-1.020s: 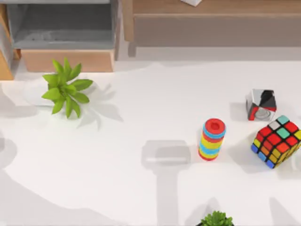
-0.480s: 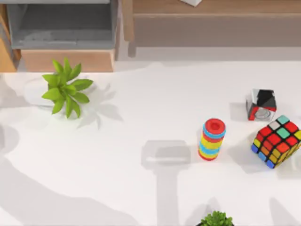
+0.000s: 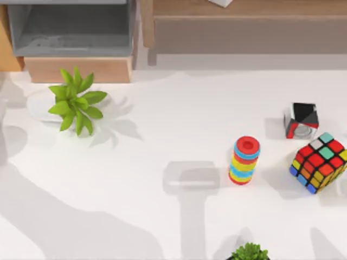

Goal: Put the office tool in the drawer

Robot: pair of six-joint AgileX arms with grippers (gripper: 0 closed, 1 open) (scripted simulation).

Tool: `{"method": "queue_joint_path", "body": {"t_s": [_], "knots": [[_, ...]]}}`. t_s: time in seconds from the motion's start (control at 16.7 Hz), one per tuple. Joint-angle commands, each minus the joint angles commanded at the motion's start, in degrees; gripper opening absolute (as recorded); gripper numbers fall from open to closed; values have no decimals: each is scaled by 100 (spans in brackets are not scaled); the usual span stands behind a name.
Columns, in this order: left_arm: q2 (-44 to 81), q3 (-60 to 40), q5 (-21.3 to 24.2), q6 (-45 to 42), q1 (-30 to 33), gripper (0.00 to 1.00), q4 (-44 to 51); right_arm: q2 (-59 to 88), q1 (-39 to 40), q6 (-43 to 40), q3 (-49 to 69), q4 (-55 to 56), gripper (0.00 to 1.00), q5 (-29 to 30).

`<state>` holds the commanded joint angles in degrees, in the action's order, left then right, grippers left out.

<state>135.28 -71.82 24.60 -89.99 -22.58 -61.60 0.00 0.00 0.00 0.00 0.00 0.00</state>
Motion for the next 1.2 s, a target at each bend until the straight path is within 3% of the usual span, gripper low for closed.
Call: {"method": "queue_joint_path", "body": {"t_s": [0.06, 0.84, 1.2], "knots": [[0, 0, 0, 0, 0, 0, 0, 0, 0, 0, 0, 0, 100, 0], [0, 0, 0, 0, 0, 98, 0, 0, 0, 0, 0, 0, 100, 0], [0, 0, 0, 0, 0, 100, 0, 0, 0, 0, 0, 0, 100, 0]]}}
